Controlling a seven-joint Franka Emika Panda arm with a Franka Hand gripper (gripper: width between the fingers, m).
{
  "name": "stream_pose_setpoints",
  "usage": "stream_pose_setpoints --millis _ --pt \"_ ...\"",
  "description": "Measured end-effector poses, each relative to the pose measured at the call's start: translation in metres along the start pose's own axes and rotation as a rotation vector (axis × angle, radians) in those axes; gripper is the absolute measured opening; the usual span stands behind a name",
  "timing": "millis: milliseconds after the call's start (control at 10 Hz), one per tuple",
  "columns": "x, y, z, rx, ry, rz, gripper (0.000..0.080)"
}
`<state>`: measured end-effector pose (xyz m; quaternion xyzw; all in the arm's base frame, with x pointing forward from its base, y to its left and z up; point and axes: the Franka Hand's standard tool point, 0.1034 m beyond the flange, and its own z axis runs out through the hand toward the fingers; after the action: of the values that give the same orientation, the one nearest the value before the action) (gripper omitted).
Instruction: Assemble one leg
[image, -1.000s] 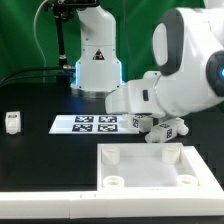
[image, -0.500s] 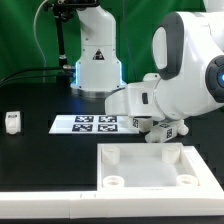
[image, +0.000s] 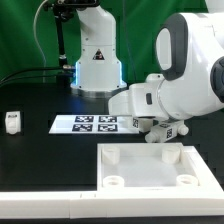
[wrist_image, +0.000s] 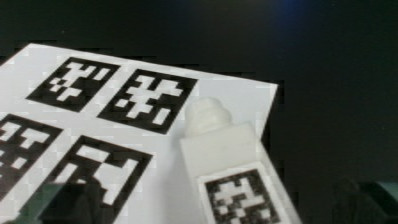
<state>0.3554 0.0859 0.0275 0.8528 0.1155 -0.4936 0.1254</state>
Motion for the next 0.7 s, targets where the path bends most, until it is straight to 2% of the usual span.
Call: stream_pose_setpoints --millis 200,600,700 --pt "0.0076 0.0000 0.0052 0.003 0.007 0.001 0.0649" --pt "0.0078 -0.0018 0.0056 0.003 0.004 -0.008 0.0649" --pt "0.0078 -0.0017 0.0056 0.002 0.004 -0.008 0.0562"
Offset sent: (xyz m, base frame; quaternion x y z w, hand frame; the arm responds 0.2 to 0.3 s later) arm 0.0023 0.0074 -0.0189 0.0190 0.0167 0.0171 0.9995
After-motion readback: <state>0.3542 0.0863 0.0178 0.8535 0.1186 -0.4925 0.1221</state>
